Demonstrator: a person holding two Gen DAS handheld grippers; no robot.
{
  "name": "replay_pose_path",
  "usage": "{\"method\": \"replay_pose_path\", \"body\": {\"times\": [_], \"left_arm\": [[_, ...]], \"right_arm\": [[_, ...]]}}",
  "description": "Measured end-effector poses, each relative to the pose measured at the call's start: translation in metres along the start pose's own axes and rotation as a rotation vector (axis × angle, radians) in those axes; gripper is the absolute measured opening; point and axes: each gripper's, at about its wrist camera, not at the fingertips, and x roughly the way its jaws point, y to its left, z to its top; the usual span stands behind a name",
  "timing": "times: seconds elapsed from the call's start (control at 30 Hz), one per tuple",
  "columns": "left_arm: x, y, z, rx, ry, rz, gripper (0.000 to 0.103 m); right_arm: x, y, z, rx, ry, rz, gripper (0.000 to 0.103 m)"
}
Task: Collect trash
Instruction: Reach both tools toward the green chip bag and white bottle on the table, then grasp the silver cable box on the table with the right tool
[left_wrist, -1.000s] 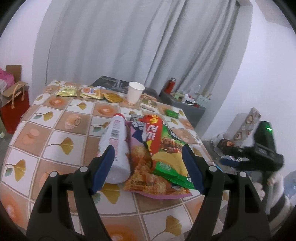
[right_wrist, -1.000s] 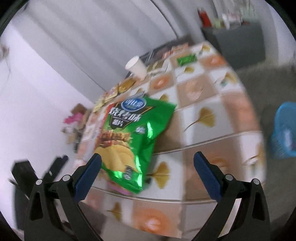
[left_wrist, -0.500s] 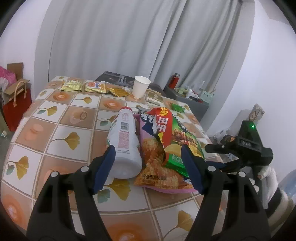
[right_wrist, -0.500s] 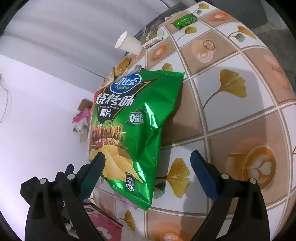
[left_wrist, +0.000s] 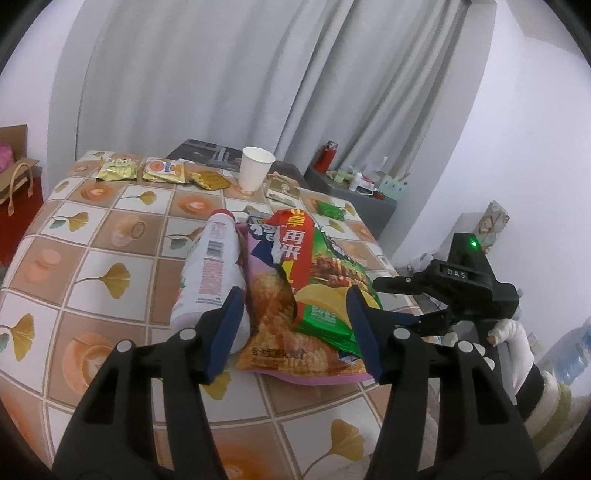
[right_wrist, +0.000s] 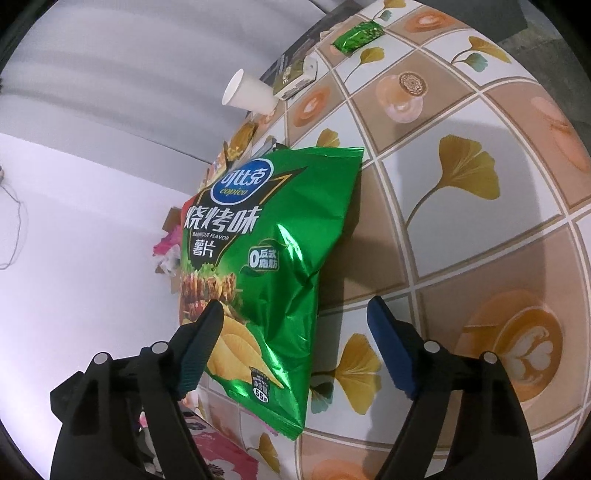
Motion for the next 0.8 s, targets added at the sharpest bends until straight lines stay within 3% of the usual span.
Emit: {"method": "replay_pose_path", "body": {"times": [0.27, 0.5, 0.6, 0.8], "left_arm": [[0.001, 0.010, 0.004, -0.017, -0.002, 0.030, 0.054], [0.006, 0.015, 0.008, -0.025, -0.003, 0.037, 0.054], [0.008, 0.018, 0.010, -0.029, -0.008, 0.042, 0.054], [0.011, 0.024, 0.013, -0.051, -0.009, 0.040, 0.054]], "right_arm": [[-0.026, 0.005, 0.004, -0.071, -0.055, -0.064, 0.078], [-0.043, 0.057, 0.052, -0.242, -0.074, -0.149, 0.079], [-0.026, 0.097, 0.078, -0.363, -0.042, -0.208, 0.089], [0.063, 0.156, 0.118, -0.534, 0.148, -0.354, 0.090]]}}
